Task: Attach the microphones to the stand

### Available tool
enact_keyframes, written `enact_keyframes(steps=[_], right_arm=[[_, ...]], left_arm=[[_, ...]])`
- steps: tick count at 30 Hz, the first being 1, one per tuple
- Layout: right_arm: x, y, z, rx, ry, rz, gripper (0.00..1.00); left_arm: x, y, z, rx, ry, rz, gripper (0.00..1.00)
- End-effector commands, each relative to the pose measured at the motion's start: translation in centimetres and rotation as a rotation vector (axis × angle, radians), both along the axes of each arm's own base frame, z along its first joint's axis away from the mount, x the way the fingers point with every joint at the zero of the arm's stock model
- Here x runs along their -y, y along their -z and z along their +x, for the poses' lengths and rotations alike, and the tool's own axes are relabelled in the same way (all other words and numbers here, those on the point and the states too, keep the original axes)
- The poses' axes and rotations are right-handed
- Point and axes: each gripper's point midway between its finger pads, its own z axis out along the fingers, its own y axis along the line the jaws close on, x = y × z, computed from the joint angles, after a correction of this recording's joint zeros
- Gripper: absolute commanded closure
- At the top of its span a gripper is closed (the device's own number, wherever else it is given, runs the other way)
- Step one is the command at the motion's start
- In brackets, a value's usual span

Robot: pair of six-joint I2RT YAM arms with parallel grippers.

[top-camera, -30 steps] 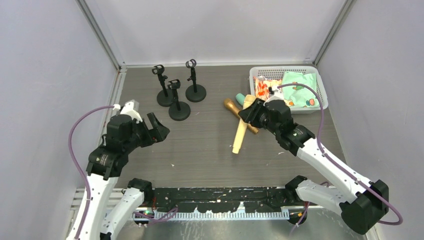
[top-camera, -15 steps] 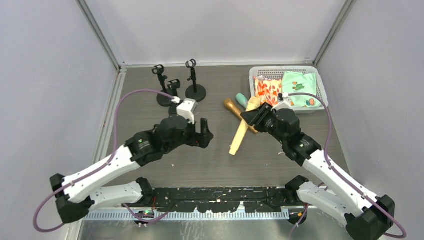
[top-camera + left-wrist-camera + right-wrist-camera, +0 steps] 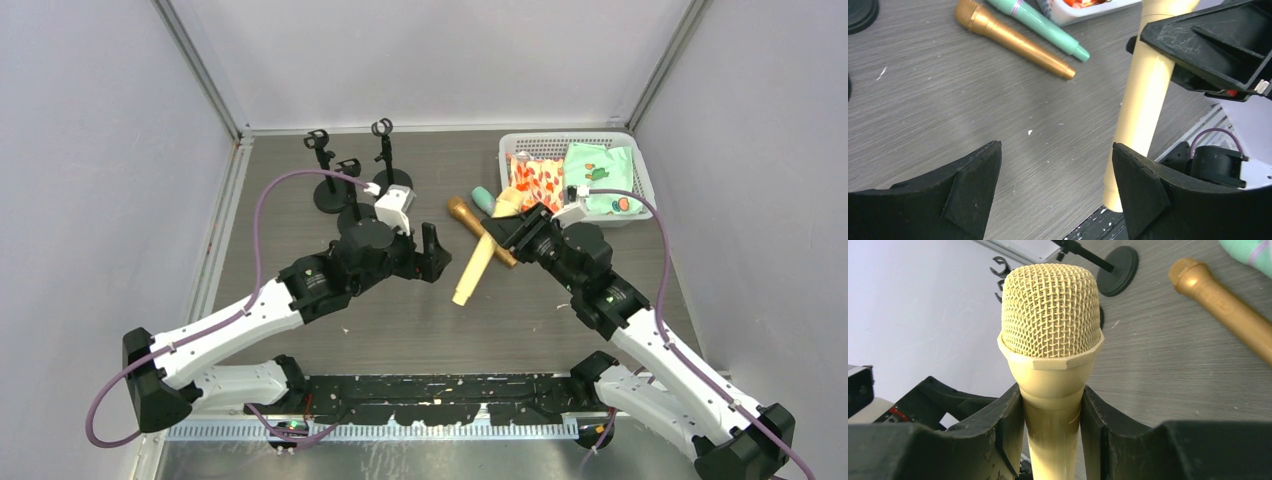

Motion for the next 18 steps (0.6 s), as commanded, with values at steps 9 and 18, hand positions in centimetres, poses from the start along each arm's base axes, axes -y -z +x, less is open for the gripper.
enact_keyframes(steps=[9,18], right_arm=[[-2.3,-5.4,-0.4,0.161,-0.117,0.143,0.99],[-2.9,-5.8,-0.6,0.165,-0.145,0.167,0.99]], left_arm=[[4.4,-4.1,-1.4,0.093,0.154,-0.126,0.23],[4.8,-3.5,-1.1,0.096,0.153,-0.114,0.24]])
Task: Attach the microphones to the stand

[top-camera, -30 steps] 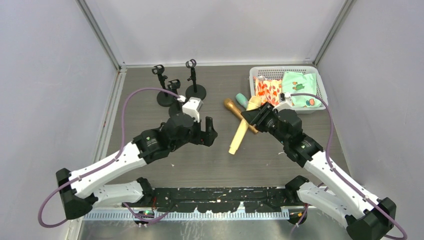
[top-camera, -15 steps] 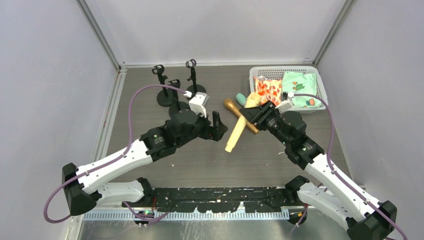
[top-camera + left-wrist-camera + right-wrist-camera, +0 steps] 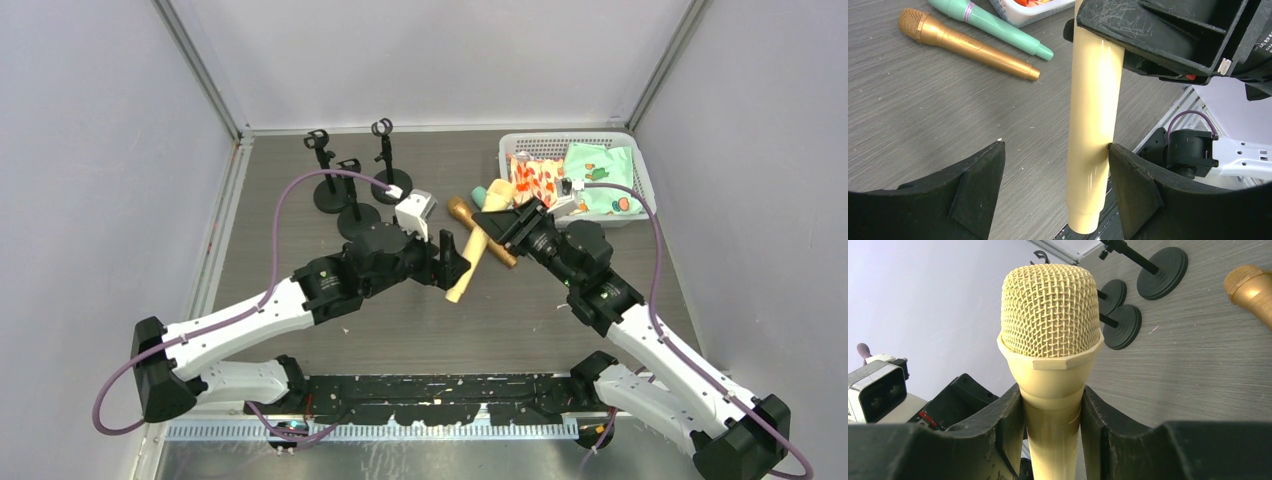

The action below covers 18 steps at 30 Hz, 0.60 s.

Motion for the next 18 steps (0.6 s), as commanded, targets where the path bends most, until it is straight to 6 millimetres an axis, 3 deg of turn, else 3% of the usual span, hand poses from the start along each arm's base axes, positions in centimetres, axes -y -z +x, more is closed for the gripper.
enact_keyframes(steps=[1,7,18], right_arm=[[-1.0,-3.2,-0.3,0.068,-0.047,0.080,0.99],[-1.7,-3.5,-0.6,0.062,-0.087,0.108,0.99],[-1.9,-4.5,-0.9,0.072,-0.107,0.242,0.99]], left_arm=[[1.0,-2.8,0.5,0.065,0.009,-0.067,0.24],[2.1,-3.2,1.0,0.075,0.020,-0.081,0.24],[3.3,-2.4,1.3,0.055,0.030,-0.079,0.36]])
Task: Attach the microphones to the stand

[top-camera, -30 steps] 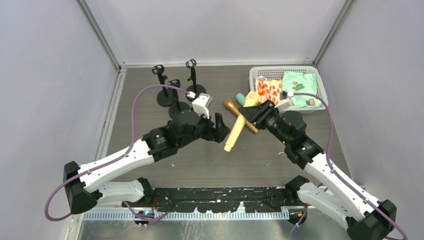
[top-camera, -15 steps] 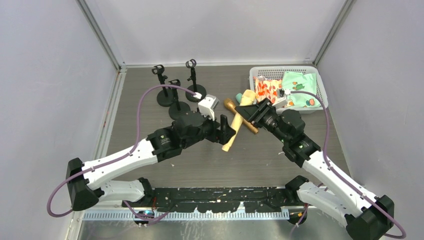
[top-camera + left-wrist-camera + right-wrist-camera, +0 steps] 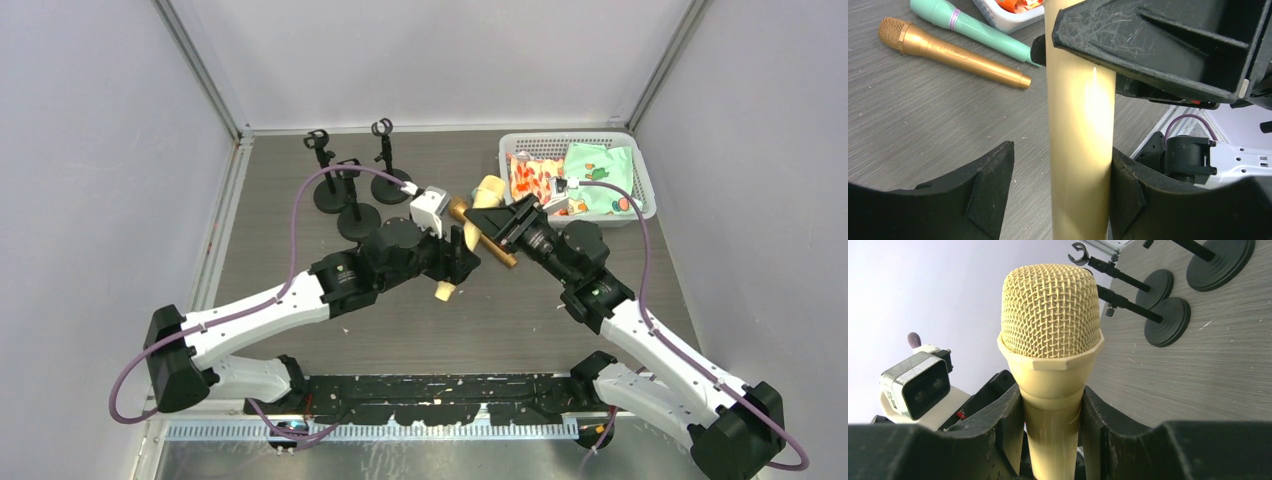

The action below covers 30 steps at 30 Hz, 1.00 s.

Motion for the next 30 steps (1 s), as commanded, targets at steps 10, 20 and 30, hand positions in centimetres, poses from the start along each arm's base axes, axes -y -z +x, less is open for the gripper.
enact_keyframes(steps=[10,20,30], right_arm=[[0.6,-2.2,-1.1,0.066,0.000,0.089,0.56],[1.0,-1.5,-0.3,-0.005,0.046,-0.010,0.24],[-1.4,-1.8,1.1,-0.012,-0.026,-0.010,0.34]], left_arm=[[0.9,-2.3,0.6,0.053,0.002,-0.057,0.81],[0.4,-2.0,-0.4,0.065,0.046,-0.054,1.00],[0.7,-2.1,-1.1,0.060,0.087,-0.066,1.00]])
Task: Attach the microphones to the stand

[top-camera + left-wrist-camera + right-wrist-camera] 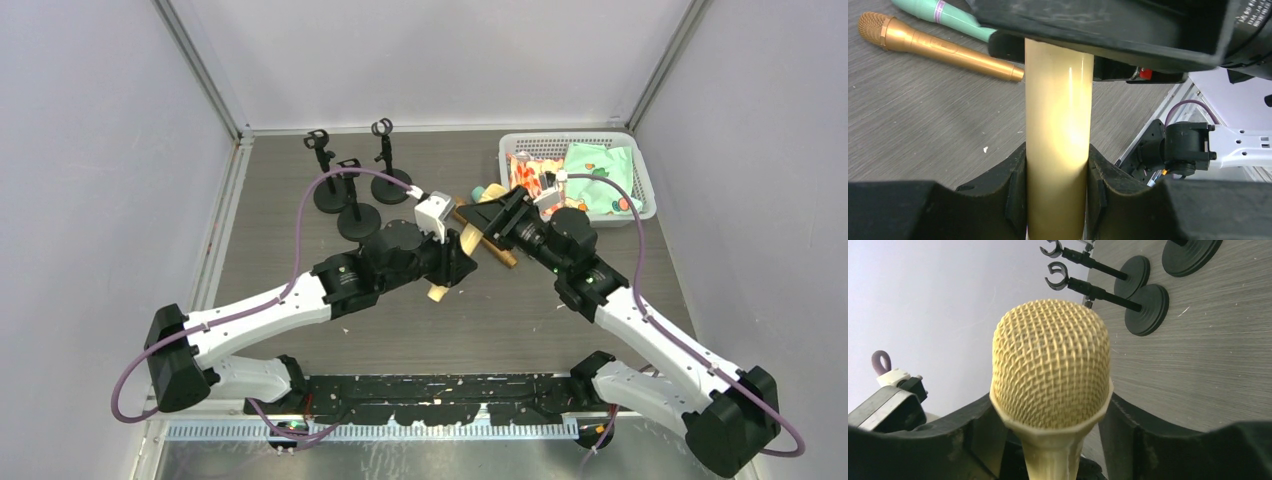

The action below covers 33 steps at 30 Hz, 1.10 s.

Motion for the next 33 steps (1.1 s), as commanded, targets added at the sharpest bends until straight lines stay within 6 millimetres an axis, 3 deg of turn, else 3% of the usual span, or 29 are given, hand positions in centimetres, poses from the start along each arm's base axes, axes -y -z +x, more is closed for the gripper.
enact_keyframes(steps=[1,4,6,11,13,18,23,28,33], right_arm=[[-1.0,-3.4,0.1,0.078,-0.041,0.045,0.38],[-1.1,-3.1,0.3,0.074,-0.045,0.049,0.52],[-1.0,-2.9,0.3,0.075,-0.039,0.045,0.62],[0.6,-2.1,0.4,0.070,0.040,-0.033,0.83],[1.7,-1.7,0.3,0.064,0.082,-0.078,0.86],[5.2,-0.2,0.0,0.040,0.215,-0.221,0.90],[6.5,0.8,-0.9,0.024,0.232,-0.280,0.91],[6.8,1.6,-1.5,0.010,0.227,-0.287,0.91],[6.5,2.2,-2.0,0.001,0.196,-0.296,0.91]], left_arm=[[0.1,-2.9,-0.2,0.060,0.025,-0.079,1.00],[-0.2,-2.7,0.0,0.060,0.006,-0.073,0.97],[-0.9,-2.5,0.3,0.059,-0.031,-0.062,0.87],[-4.8,-2.2,2.3,0.076,-0.221,-0.017,0.32],[-7.1,-2.7,3.4,0.078,-0.303,-0.012,0.19],[-14.2,-3.1,6.6,0.025,-0.462,-0.046,0.13],[-20.9,-3.9,9.5,0.029,-0.627,0.012,0.10],[-24.9,-3.4,12.7,0.000,-0.694,-0.014,0.09],[-26.4,-2.7,15.6,0.020,-0.652,-0.064,0.07]])
